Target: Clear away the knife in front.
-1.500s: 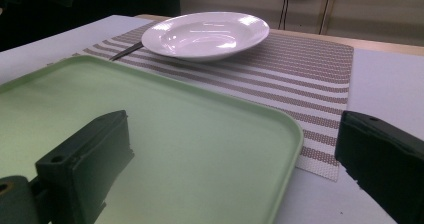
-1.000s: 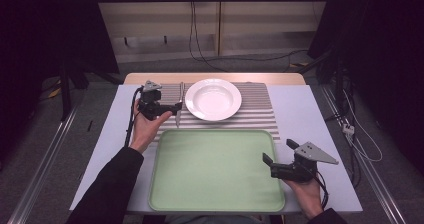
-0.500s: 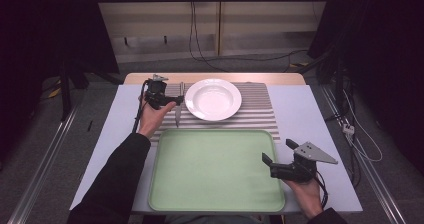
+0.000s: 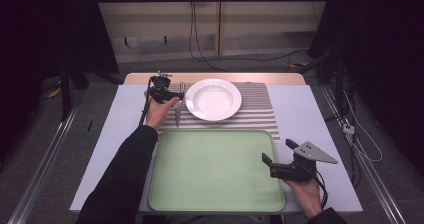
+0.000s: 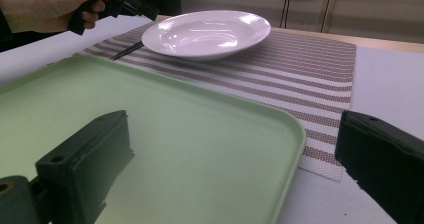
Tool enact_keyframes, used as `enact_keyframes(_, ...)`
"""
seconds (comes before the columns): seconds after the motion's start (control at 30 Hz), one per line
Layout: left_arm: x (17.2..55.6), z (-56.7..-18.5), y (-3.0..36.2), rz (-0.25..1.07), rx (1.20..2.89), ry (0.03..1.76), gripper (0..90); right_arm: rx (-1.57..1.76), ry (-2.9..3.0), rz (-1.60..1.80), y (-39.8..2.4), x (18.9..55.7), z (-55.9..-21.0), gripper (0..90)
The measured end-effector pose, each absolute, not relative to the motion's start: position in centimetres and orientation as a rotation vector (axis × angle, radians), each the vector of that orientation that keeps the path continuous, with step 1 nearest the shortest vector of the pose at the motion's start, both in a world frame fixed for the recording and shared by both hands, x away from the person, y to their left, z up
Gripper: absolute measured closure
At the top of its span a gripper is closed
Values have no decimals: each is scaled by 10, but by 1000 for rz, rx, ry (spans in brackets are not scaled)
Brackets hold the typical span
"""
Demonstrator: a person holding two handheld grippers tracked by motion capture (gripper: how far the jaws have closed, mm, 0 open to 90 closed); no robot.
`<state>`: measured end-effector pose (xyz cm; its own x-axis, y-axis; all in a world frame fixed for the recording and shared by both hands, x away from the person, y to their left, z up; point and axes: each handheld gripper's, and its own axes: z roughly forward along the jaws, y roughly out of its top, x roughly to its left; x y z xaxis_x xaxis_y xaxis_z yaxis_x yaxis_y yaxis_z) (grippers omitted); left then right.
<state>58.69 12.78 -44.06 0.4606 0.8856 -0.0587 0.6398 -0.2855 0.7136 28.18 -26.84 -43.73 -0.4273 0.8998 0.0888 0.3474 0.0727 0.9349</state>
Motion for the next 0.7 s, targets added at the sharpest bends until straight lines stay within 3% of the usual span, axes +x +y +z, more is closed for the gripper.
enact_keyframes(0.13, 594, -447, 127, 452, 2029, 1301, 369, 1237, 1826, 1354, -268, 282, -437, 14)
enact_keyframes(0.2, 598, -449, 127, 423, 2043, 1292, 465, 1233, 1826, 1352, -268, 282, -438, 14)
enact_keyframes(0.4, 604, -453, 117, 396, 2070, 1278, 608, 1234, 1829, 1352, -268, 282, -438, 14)
enact_keyframes(0.7, 606, -459, 108, 391, 2116, 1293, 744, 1231, 1834, 1350, -269, 282, -438, 14)
